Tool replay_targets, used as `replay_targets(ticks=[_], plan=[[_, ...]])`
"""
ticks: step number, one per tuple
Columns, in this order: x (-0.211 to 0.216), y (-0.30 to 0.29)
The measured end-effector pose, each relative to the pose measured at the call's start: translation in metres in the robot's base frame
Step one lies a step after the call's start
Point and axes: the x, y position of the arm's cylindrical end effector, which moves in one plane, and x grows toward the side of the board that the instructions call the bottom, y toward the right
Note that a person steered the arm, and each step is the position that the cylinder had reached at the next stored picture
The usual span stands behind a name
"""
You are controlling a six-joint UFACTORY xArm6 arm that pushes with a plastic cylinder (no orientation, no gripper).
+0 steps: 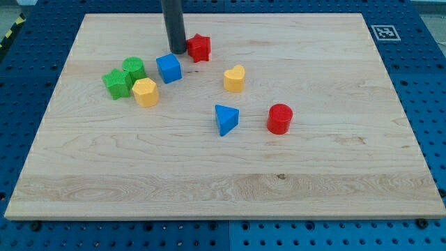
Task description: Move the red star to the right side of the yellow heart
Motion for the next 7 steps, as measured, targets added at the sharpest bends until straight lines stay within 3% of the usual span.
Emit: replay_targets(ticks=[5,7], plan=[[0.001,0.151],[0.034,0.190]])
